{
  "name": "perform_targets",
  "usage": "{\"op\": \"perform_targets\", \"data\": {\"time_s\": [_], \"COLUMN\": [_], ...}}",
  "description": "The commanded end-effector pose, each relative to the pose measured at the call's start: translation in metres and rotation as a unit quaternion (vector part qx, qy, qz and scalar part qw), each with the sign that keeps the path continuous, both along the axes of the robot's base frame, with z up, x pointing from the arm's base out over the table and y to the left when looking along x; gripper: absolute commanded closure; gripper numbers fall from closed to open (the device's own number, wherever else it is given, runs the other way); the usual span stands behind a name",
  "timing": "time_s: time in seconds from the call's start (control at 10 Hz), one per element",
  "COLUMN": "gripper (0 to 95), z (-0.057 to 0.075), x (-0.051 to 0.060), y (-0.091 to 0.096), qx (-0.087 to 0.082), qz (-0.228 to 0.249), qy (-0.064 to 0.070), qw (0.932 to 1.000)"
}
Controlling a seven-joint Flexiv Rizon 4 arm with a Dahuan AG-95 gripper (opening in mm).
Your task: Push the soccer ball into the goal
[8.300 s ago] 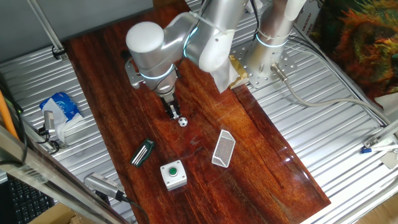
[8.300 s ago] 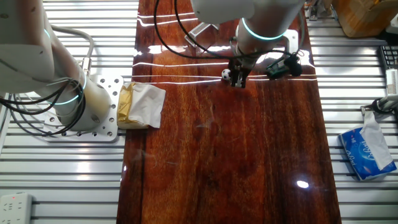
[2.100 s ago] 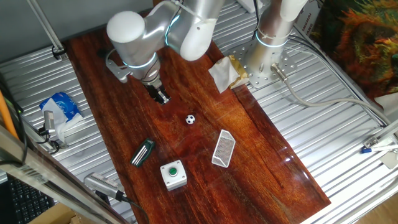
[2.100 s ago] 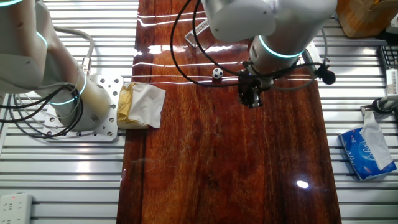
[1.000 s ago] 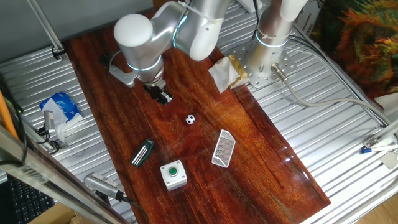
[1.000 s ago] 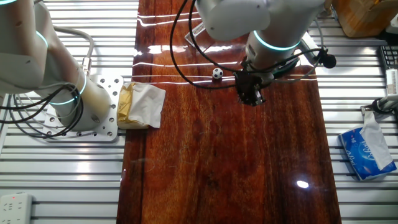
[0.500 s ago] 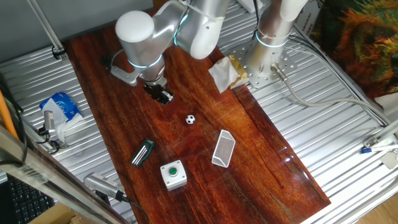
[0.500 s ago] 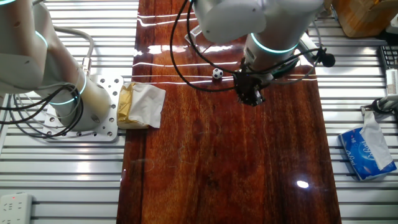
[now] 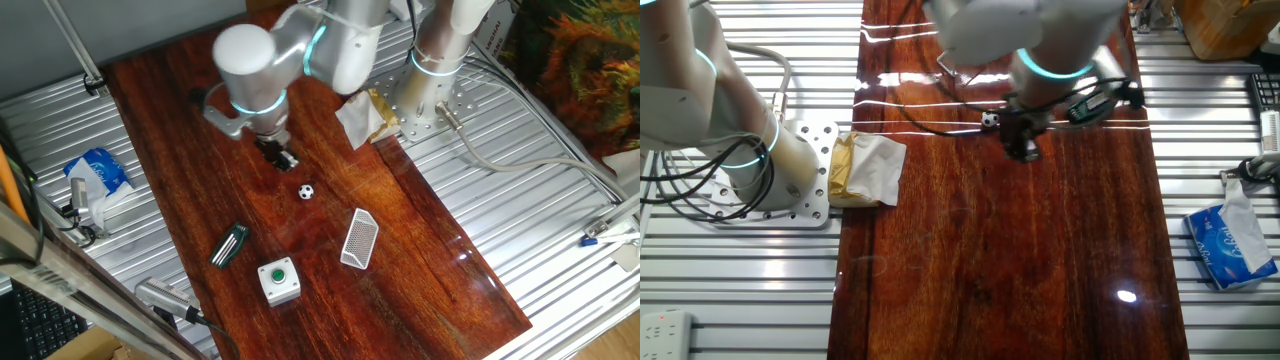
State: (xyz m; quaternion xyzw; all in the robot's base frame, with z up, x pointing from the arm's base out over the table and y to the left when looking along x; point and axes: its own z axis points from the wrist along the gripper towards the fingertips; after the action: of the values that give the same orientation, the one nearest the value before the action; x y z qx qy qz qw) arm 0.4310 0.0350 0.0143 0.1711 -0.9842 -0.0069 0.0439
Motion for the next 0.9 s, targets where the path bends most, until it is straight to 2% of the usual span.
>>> {"op": "perform_targets", "data": {"time_s": [0.1, 0.3, 0.4, 0.7, 0.9], "gripper": [95.0, 95.0, 95.0, 95.0, 95.0], "z": [-0.005, 0.002, 0.004, 0.005, 0.004], "x": [-0.012, -0.009, -0.007, -0.003, -0.002], "y": [0.01, 0.025, 0.033, 0.057, 0.062], "qx": [0.004, 0.003, 0.002, 0.012, 0.02], "qz": [-0.022, -0.052, -0.065, -0.1, -0.113], "qy": [0.006, 0.021, 0.024, 0.026, 0.027], "qw": [0.9997, 0.9984, 0.9976, 0.9946, 0.993]}}
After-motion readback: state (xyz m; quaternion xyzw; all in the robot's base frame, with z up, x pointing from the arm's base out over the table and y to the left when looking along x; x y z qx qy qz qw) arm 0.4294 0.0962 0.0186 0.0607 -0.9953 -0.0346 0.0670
